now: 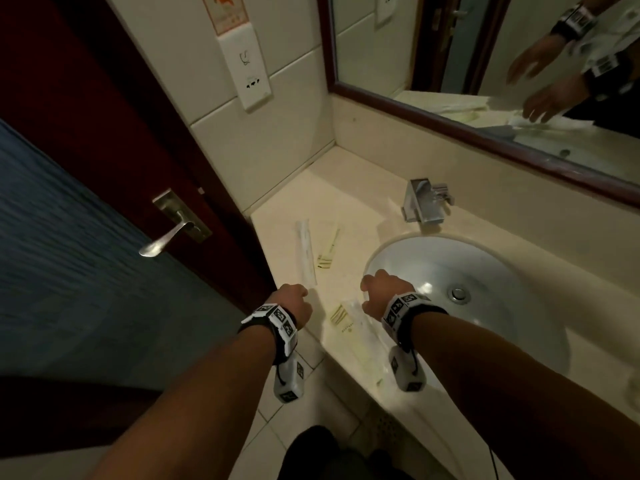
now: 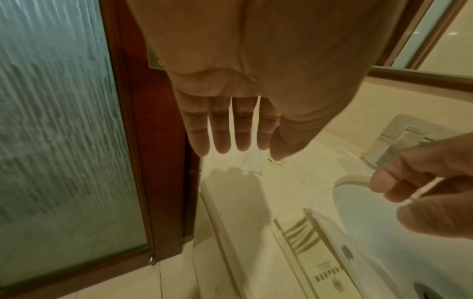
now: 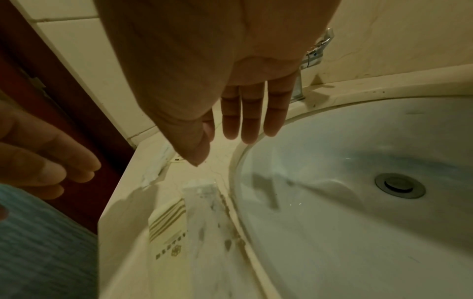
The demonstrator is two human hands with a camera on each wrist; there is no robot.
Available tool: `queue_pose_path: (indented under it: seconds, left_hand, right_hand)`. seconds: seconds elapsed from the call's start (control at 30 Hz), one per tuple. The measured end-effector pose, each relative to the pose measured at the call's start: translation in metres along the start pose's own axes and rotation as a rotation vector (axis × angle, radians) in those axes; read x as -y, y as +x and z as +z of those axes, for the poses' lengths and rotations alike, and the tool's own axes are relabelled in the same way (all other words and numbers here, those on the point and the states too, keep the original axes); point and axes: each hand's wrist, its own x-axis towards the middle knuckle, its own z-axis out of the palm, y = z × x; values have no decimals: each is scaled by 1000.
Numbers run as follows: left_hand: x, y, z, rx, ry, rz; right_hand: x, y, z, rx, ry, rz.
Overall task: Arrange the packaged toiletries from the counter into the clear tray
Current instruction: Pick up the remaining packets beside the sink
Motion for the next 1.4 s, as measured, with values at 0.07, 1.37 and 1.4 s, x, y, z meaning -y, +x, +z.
queue_pose_path:
  seconds: [0.07,1.37,1.4]
  left_hand:
    - [-2,8,0,0,-6,-12]
    - [-8,154,-4,-9,-102,86]
    - [-11,151,-5,5,-104,92]
  right_hand:
    - [-2,11,-3,12,0,-10]
    - [34,172,-25,106,-251,-26]
    - [32,169,-22,103,-247,-24]
